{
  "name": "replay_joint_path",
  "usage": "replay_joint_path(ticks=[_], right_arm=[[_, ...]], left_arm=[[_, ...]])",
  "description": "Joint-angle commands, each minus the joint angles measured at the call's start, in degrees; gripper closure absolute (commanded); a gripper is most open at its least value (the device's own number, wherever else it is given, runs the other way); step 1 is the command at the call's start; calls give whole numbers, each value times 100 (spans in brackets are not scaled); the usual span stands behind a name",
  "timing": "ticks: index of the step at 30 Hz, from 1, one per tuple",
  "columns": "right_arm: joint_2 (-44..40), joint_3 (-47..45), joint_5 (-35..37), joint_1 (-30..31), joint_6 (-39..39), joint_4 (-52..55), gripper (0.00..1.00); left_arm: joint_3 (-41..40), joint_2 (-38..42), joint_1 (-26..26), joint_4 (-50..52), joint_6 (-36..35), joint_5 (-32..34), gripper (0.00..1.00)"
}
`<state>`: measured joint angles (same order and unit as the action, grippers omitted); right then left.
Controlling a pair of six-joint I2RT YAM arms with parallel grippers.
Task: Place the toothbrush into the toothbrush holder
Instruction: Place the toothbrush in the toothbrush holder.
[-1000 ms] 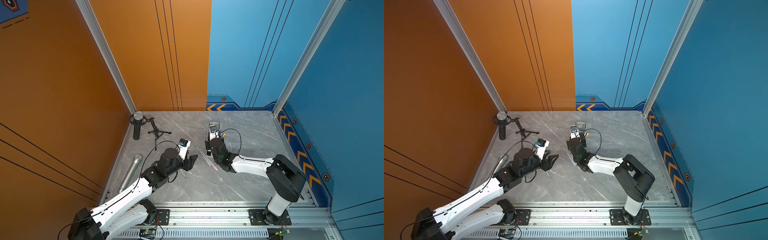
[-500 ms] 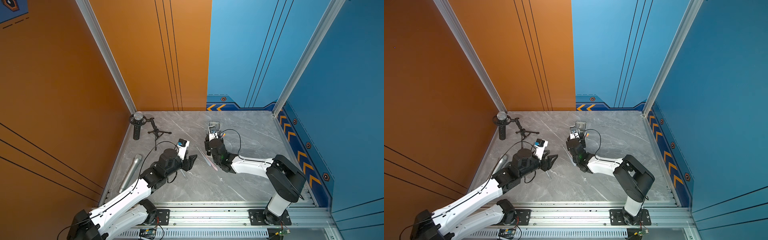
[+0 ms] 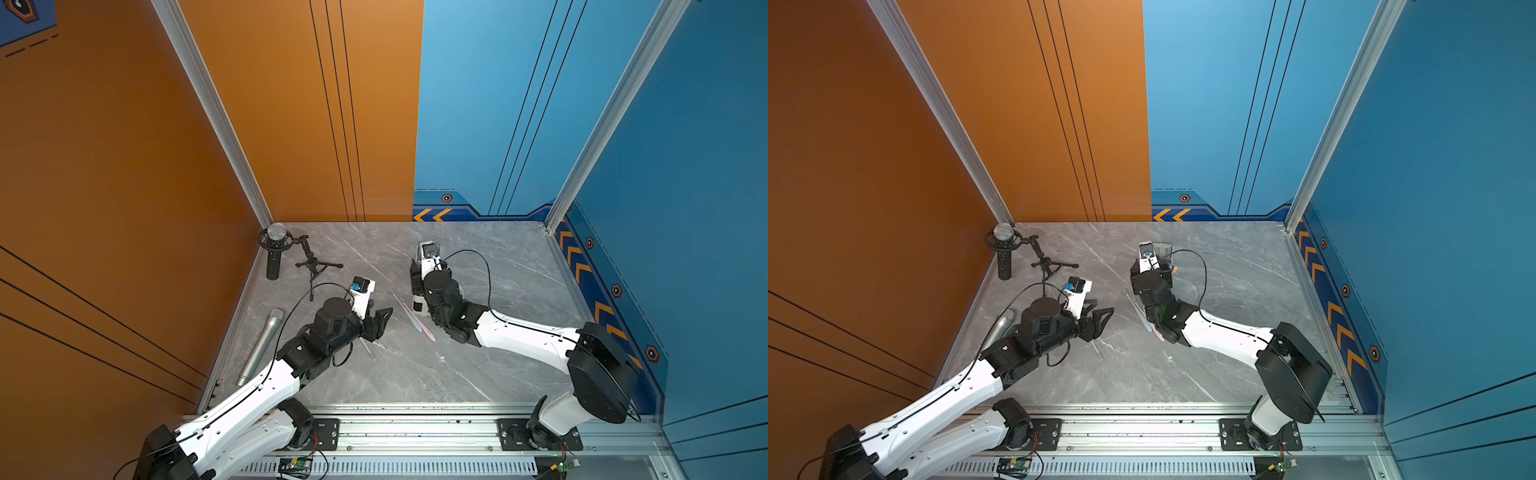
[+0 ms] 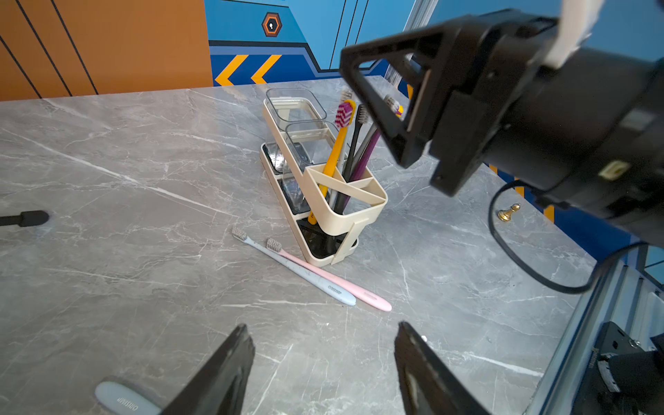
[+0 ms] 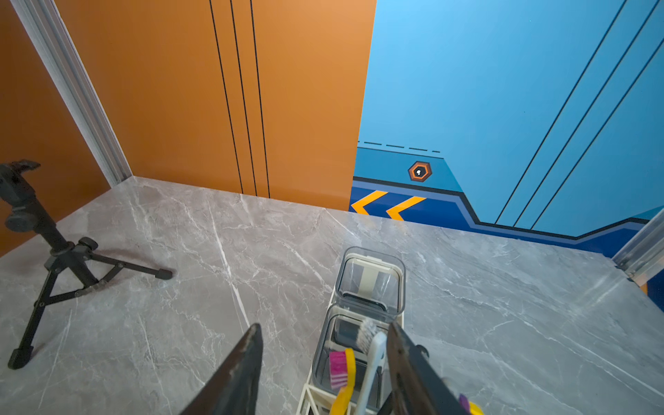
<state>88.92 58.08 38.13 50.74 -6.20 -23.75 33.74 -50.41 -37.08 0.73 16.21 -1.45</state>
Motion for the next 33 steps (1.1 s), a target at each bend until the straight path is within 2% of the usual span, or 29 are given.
replay_joint_path(ticks=[1, 8, 13, 16, 18, 21, 29, 33], right_arm=[[-441, 106, 445, 102, -194, 557, 44], [-1425, -236, 652, 38, -608, 1059, 41], [-1988, -154, 200, -117, -1131, 2293, 39], [-2159, -192, -639, -213, -1316, 2711, 38], [-2040, -126, -1076, -146, -1440, 3051, 36], [-1703, 9, -1354, 129, -1607, 3496, 35], [-698, -62, -1255, 1068, -2056, 3543, 34], [-209, 124, -1201, 1343, -2254, 3535, 33]], left_arm=[[-39, 69, 103, 248, 184, 227, 34], [37, 32, 283, 606, 489, 502, 34], [74, -128, 438, 757, 713, 576, 34], [37, -275, 482, 841, 885, 692, 34], [-33, -405, 524, 862, 952, 704, 34], [-94, -554, 630, 902, 1007, 599, 34], [-323, -436, 1145, 900, 993, 252, 33], [-473, -364, 1397, 896, 1007, 224, 32]])
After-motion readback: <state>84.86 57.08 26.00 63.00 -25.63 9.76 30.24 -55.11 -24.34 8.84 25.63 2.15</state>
